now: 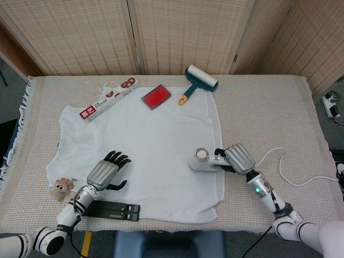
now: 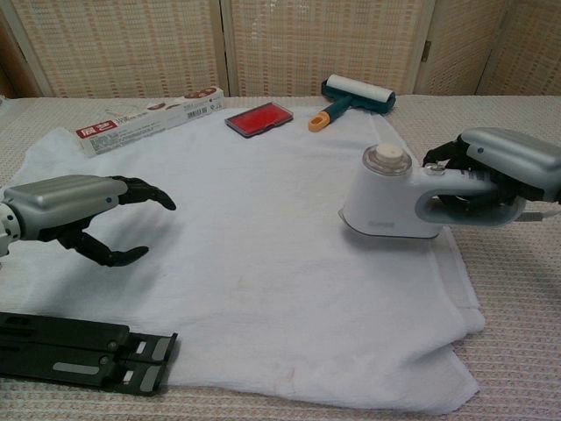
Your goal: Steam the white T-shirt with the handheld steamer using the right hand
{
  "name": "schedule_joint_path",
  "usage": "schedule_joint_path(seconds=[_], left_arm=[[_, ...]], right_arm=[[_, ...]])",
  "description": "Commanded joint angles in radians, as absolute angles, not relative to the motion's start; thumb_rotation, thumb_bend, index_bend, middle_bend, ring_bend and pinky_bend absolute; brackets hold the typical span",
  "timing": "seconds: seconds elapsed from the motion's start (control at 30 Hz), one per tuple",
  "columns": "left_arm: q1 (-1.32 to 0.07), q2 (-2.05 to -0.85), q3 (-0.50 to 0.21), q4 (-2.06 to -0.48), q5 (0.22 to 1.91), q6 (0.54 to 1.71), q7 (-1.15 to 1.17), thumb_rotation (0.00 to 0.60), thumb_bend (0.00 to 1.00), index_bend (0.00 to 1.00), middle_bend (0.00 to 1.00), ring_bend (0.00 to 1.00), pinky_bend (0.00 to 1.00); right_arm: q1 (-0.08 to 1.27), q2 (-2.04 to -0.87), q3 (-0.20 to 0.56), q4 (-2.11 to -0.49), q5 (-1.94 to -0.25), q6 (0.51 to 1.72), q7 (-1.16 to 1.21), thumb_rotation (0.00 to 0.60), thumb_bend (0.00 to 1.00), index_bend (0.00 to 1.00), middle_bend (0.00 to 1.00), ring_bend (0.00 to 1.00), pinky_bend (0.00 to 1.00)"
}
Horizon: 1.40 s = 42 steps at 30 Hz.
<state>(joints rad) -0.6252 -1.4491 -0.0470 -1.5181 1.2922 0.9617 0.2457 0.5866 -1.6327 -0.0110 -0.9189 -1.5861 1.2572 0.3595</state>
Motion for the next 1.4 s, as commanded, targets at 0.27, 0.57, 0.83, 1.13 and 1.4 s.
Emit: schedule_joint_path(seconds=[0.27,0.57,0.83,1.13,1.4], left_arm=[[-0.595,-1.389,-0.09,-1.56,1.301,1.036,0.175,0.383,0.36,0.18,0.15,0.04,0.0],[-0.568,-1.355,-0.091,-1.578,1.289,1.063,0.162,0.378,0.37,0.18,0.14,0.04,0.0],[-0.552,-1.342,-0.102,-1.564,1.268,1.071,0.132,0.381,0.37,0.18,0.14,0.04,0.0],[-0.534,-1.321,-0.125,-1.552,1.249,1.087,0.081,0.38,0.36,0.18,0.14,0.04,0.0],[-0.512,-1.274,-0.144,-1.557,1.158,1.101,0.149,0.465,0.35,0.1,0.1,0.04,0.0]], right_arm=[[0.496,-1.576,0.039,-0.853,-1.46,1.22,0.383,0.6,0.63,0.75,0.82,0.79,0.97],[0.479,-1.618,0.061,-0.718,-1.414,1.134,0.421,0.6,0.58,0.68,0.78,0.74,0.97],[0.472,-1.589,0.068,-0.728,-1.388,1.042,0.415,0.599,0.17,0.12,0.39,0.37,0.59],[0.443,-1.434,0.062,-0.936,-1.425,1.099,0.357,0.542,0.0,0.0,0.0,0.0,0.14],[0.374,-1.231,0.08,-1.251,-1.431,1.242,0.23,0.555,0.0,0.0,0.09,0.08,0.24]])
